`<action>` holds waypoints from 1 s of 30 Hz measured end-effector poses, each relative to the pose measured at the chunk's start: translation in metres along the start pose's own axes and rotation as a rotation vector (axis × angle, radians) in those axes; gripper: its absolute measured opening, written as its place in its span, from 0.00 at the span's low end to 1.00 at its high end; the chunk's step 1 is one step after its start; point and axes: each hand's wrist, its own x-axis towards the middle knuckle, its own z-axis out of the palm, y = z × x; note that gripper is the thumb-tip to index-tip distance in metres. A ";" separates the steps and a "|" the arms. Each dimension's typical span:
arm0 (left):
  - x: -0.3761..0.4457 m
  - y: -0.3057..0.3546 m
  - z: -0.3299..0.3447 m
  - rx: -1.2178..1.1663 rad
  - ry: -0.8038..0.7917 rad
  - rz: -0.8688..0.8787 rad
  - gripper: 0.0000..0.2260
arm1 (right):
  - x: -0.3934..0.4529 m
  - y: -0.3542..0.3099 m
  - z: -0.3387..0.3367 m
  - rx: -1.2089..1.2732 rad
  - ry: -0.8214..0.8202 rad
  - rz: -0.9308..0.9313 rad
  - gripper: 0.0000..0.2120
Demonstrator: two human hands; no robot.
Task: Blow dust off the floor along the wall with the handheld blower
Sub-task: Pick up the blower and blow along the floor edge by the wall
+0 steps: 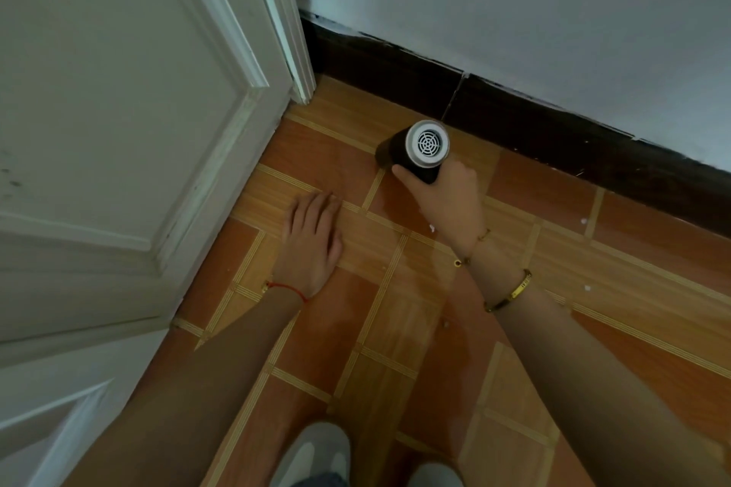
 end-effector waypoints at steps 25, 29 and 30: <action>0.001 -0.004 0.003 -0.060 0.030 -0.029 0.20 | -0.029 0.021 -0.017 -0.094 -0.023 -0.018 0.27; 0.000 -0.004 0.004 -0.054 0.016 -0.036 0.21 | -0.032 0.027 -0.022 -0.058 0.060 0.022 0.25; 0.000 -0.004 0.004 -0.054 0.018 -0.036 0.20 | -0.031 0.029 -0.026 -0.044 0.130 0.034 0.26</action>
